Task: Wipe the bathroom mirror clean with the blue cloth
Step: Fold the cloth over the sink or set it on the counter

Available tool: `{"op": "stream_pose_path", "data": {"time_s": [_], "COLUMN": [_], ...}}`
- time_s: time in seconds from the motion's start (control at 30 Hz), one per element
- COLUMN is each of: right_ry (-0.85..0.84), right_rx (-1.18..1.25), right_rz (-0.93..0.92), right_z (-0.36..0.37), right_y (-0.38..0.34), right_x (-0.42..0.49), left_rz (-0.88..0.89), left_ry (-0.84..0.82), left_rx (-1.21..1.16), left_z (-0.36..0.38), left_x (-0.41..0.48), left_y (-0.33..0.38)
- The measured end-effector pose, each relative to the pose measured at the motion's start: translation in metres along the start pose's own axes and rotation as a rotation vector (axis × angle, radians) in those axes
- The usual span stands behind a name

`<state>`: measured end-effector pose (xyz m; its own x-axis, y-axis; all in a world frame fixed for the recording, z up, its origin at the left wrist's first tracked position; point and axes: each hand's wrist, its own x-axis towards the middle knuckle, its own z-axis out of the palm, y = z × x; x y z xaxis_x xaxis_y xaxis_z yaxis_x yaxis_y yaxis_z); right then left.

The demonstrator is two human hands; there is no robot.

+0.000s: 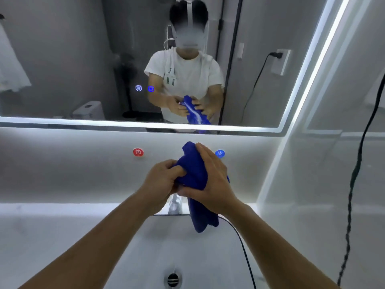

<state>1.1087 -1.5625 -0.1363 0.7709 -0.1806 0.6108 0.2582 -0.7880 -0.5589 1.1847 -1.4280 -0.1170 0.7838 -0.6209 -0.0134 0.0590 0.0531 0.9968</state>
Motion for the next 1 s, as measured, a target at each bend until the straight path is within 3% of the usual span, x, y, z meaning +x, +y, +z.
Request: {"op": "stream_pose_path", "data": {"time_s": [0.1,0.2,0.27,0.3,0.37,0.4,0.53,0.6,0.73,1.0], "right_ry": [-0.058,-0.015,-0.160,-0.274,-0.393,-0.357,0.002,0.127,0.077,0.052], "right_rx": [0.148,0.516,0.779,0.882,1.048,1.108,1.094,1.068,0.909,0.897], "right_rz": [0.264,0.779,1.120,1.206,1.207,1.180,0.965,0.802,0.571,0.700], "right_z": [-0.004,-0.009,-0.014,-0.018,-0.022,-0.023,-0.032,-0.040,-0.044,-0.044], "right_y": [0.011,0.027,0.037,0.040,0.044,0.045,0.055,0.059,0.053,0.058], "right_x": [-0.011,-0.019,-0.028,-0.034,-0.045,-0.048,-0.051,-0.052,-0.056,-0.062], "left_rz": [-0.053,-0.130,-0.146,-0.156,-0.181,-0.184,-0.183,-0.214,-0.252,-0.134], "left_ry": [-0.013,0.000,-0.023,-0.064,-0.149,-0.178,-0.206,-0.176,0.010,0.143], "left_rx": [-0.228,-0.471,-0.561,-0.589,-0.582,-0.526,-0.234,-0.170,-0.139,0.005], "left_z": [-0.001,-0.004,-0.005,-0.005,-0.004,-0.004,-0.012,-0.015,-0.009,-0.006], "left_x": [0.000,0.006,0.007,0.007,0.007,0.007,0.003,0.000,-0.005,-0.006], "left_y": [-0.002,-0.004,-0.010,-0.014,-0.022,-0.026,-0.037,-0.043,-0.058,-0.050]}}
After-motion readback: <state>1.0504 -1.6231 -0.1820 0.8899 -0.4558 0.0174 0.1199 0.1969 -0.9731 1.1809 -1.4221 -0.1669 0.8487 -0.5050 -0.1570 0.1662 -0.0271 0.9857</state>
